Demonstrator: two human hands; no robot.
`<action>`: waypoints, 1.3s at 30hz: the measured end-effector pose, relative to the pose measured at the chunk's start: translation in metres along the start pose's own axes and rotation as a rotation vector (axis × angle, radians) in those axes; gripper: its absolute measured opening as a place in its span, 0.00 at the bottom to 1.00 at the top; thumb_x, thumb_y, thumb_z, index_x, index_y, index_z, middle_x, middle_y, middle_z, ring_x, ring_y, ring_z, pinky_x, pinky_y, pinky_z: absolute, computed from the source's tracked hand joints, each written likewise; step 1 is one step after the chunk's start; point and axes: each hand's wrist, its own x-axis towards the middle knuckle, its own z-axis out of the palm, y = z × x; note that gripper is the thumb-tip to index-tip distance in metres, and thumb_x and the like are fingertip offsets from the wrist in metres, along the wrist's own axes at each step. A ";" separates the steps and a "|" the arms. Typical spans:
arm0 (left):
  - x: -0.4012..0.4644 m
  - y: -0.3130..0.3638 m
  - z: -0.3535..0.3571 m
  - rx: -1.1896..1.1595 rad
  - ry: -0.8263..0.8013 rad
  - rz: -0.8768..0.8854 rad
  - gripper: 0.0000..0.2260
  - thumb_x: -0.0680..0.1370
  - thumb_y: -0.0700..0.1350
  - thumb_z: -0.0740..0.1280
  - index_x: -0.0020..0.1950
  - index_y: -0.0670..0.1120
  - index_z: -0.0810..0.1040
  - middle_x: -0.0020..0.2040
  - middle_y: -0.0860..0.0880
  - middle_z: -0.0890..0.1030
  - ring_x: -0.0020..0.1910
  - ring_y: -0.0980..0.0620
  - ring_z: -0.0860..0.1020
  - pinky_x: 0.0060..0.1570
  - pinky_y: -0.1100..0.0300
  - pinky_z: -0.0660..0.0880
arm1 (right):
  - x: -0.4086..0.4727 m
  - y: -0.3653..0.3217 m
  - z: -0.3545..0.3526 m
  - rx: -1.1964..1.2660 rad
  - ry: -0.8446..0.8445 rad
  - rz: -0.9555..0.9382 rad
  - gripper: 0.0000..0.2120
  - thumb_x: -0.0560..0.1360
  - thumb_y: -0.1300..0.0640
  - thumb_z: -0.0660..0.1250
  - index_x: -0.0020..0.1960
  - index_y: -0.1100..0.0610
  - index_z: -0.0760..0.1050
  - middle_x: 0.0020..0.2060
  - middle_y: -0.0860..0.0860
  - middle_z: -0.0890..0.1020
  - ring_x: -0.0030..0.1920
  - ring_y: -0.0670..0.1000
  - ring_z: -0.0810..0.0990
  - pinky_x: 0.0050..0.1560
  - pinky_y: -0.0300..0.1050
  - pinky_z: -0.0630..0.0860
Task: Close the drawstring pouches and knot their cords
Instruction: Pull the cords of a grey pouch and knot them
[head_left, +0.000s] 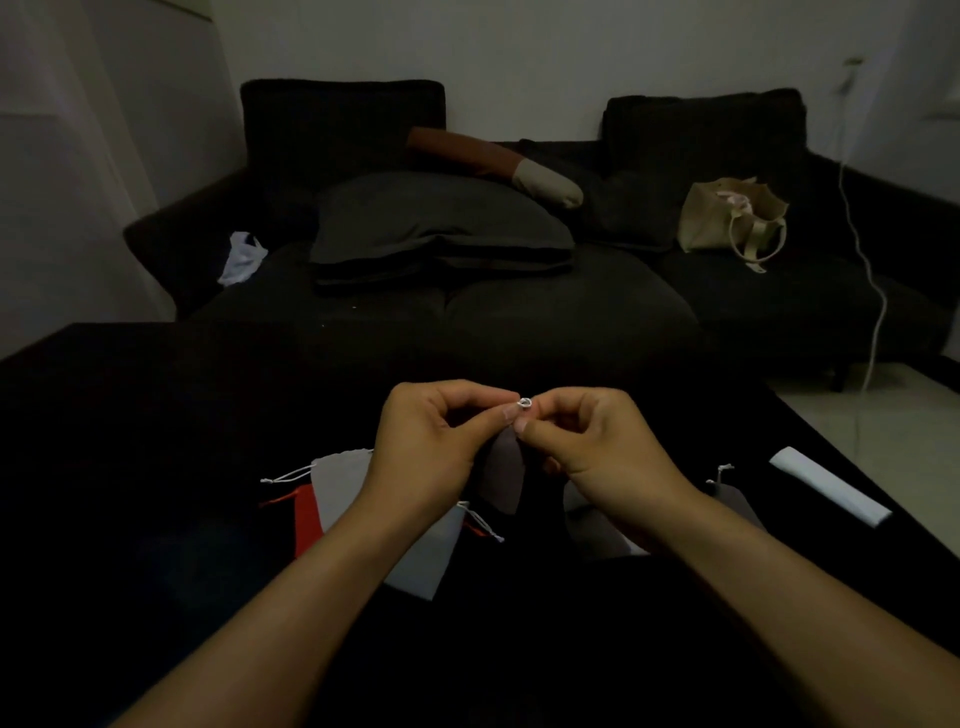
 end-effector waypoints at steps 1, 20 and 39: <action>0.000 0.000 0.000 -0.018 -0.012 -0.007 0.06 0.75 0.37 0.72 0.50 0.45 0.86 0.44 0.50 0.87 0.46 0.57 0.85 0.46 0.65 0.80 | 0.000 0.001 -0.001 0.014 -0.001 0.001 0.06 0.77 0.64 0.68 0.50 0.65 0.82 0.44 0.66 0.83 0.40 0.54 0.79 0.40 0.42 0.74; 0.007 -0.005 -0.009 0.019 -0.060 0.051 0.07 0.75 0.37 0.73 0.51 0.45 0.86 0.44 0.50 0.87 0.47 0.55 0.85 0.46 0.64 0.80 | 0.002 -0.003 -0.007 0.150 -0.091 0.097 0.08 0.77 0.57 0.68 0.47 0.61 0.83 0.40 0.57 0.81 0.42 0.51 0.78 0.42 0.43 0.73; 0.009 -0.004 -0.017 0.462 -0.082 0.613 0.08 0.72 0.39 0.75 0.50 0.45 0.86 0.45 0.52 0.86 0.46 0.62 0.83 0.48 0.71 0.77 | 0.006 -0.002 -0.006 0.465 -0.185 0.310 0.08 0.75 0.56 0.68 0.40 0.60 0.78 0.32 0.53 0.75 0.32 0.45 0.71 0.31 0.36 0.66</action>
